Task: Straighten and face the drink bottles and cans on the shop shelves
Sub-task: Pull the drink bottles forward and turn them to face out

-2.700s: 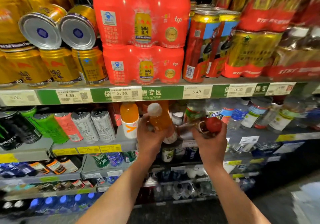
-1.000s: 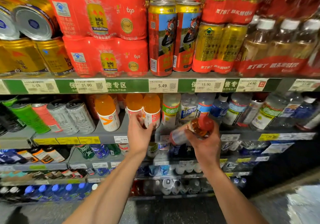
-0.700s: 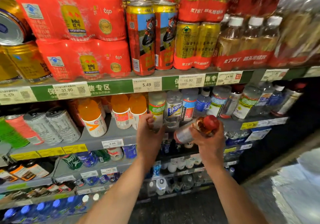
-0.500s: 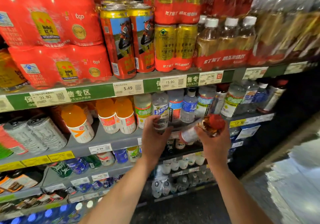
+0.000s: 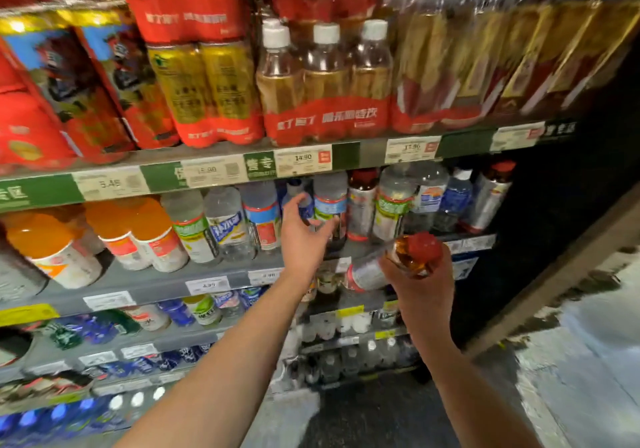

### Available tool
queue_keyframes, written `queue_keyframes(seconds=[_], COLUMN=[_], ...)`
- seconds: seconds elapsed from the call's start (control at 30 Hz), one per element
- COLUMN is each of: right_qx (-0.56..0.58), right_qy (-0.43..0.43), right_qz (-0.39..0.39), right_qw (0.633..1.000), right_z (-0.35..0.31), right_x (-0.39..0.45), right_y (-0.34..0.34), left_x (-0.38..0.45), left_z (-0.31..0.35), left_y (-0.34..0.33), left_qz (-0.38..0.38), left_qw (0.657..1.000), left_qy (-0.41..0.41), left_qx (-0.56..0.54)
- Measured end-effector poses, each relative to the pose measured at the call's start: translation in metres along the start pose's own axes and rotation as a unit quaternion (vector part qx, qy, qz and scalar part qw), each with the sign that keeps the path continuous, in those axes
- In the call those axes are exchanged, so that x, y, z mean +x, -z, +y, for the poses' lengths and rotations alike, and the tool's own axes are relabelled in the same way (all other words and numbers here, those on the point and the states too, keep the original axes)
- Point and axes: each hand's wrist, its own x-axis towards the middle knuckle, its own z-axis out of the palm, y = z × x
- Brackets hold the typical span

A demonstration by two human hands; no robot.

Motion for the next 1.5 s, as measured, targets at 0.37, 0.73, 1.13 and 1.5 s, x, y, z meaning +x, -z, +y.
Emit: queue_keyframes(seconds=[0.37, 0.73, 1.13, 1.5], right_qx=[0.069, 0.085, 0.034, -0.129], right_qy=[0.002, 0.024, 0.058, 0.12], right_qz=[-0.099, -0.092, -0.072, -0.109], right_qw=[0.993, 0.992, 0.995, 0.978], right_z=[0.023, 0.012, -0.022, -0.041], right_x=[0.033, 0.041, 0.039, 0.047], right_y=[0.026, 0.014, -0.05, -0.114], left_x=[0.031, -0.028, -0.063, -0.07], left_z=[0.024, 0.009, -0.015, -0.029], left_y=[-0.042, -0.013, 0.062, 0.112], left_qz=[0.055, 0.091, 0.145, 0.166], left_qw=[0.987, 0.992, 0.972, 0.968], left_qy=[0.075, 0.014, 0.127, 0.132], left_qx=[0.134, 0.083, -0.137, -0.132])
